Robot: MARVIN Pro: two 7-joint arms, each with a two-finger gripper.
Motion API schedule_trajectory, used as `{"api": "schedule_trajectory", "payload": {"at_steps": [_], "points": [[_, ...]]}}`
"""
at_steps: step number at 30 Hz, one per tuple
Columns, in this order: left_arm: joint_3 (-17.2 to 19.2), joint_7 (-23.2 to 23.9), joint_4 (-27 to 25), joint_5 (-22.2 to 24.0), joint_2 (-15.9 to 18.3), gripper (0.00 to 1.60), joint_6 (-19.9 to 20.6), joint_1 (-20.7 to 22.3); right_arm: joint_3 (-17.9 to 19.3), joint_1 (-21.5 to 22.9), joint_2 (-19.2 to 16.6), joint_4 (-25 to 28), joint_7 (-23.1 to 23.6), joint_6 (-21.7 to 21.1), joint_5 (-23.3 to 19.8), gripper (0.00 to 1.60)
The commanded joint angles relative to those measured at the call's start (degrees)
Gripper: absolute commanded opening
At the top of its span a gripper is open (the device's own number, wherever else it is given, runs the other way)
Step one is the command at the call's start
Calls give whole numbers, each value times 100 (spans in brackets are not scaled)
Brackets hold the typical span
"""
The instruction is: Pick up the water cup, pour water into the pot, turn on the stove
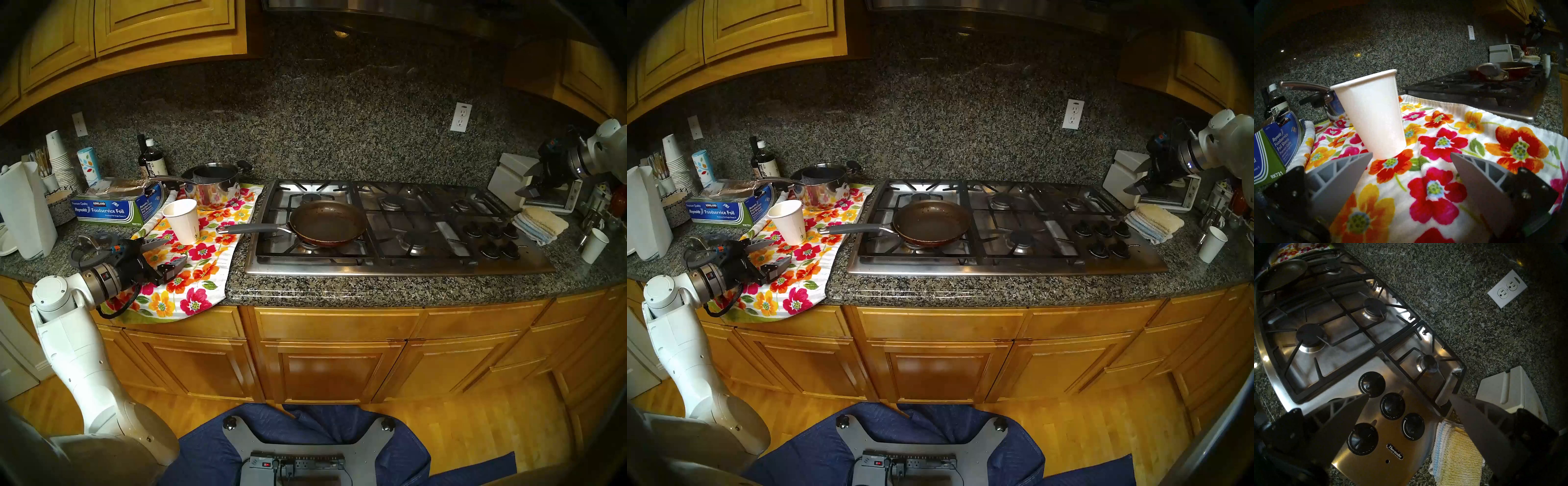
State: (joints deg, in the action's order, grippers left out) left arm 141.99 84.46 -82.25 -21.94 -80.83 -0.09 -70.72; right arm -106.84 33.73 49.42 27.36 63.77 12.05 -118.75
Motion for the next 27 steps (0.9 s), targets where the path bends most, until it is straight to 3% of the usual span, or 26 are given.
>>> {"api": "schedule_trajectory", "payload": {"at_steps": [1,8,27], "points": [[48,54,129,280,88,160,347,401,-7,162,9,-128,-17,6,-7,160],[20,54,312,315,163,160,450,512,-7,162,9,-128,-17,6,-8,160],[-180,-138,510,284,146,160,46,766,-8,162,9,-128,-17,6,-9,160]]}}
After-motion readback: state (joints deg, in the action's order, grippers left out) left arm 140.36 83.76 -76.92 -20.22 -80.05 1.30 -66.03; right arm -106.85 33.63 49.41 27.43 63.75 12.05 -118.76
